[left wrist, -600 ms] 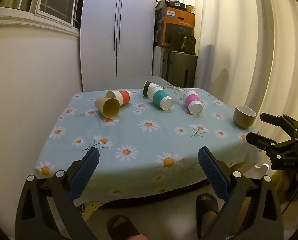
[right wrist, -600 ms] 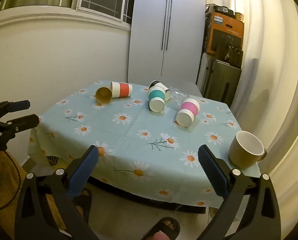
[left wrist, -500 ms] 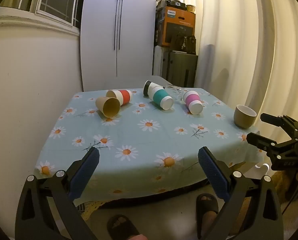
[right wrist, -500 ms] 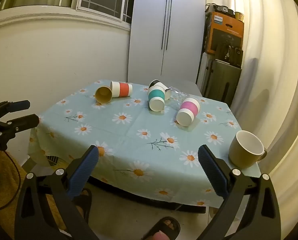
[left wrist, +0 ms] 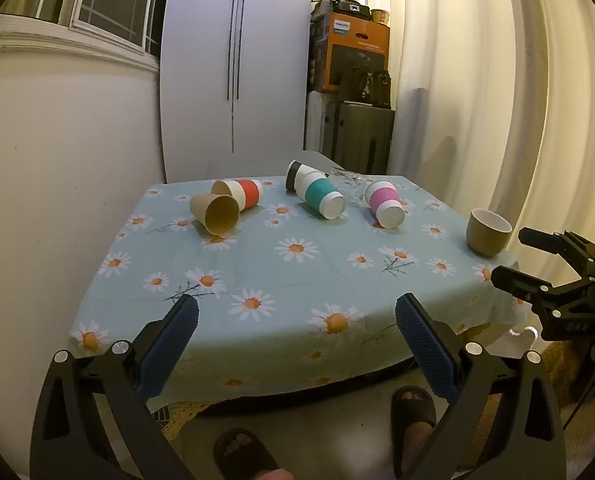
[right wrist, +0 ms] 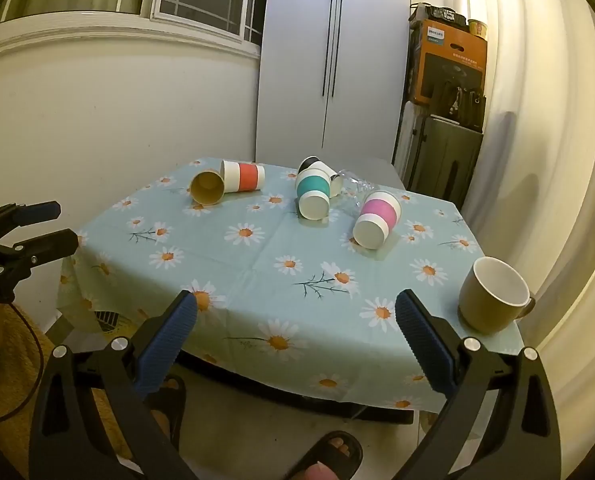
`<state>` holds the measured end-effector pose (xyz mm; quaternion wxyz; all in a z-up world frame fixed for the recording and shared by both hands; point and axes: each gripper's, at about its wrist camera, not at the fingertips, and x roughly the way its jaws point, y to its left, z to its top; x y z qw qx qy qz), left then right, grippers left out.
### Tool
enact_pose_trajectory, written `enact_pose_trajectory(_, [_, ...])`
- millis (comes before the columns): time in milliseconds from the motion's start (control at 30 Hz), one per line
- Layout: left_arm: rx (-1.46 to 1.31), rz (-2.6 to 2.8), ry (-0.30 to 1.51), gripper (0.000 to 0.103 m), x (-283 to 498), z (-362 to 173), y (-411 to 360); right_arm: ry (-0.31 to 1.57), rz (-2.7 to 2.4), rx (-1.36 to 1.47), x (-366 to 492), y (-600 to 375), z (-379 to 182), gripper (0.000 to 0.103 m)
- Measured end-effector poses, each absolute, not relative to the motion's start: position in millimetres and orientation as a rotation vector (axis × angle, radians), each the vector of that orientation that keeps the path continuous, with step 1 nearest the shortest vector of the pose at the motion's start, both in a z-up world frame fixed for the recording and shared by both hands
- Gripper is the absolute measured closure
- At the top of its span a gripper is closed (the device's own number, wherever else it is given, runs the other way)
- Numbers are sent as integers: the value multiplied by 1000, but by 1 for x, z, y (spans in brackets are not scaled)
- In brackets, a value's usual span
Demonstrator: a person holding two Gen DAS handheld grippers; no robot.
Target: Flip cup upright
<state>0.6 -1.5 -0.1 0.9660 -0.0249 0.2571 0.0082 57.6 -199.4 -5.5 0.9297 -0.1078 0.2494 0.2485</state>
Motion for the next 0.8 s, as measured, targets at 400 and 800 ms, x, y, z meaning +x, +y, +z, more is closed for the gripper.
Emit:
enact_pose_trajectory(400, [-51, 10, 521, 7, -2, 2, -3, 512, 513, -218, 58, -200, -7, 5])
enact_pose_trajectory(800, [-51, 10, 524, 7, 1, -1, -7, 516, 508, -228, 56, -199, -8, 5])
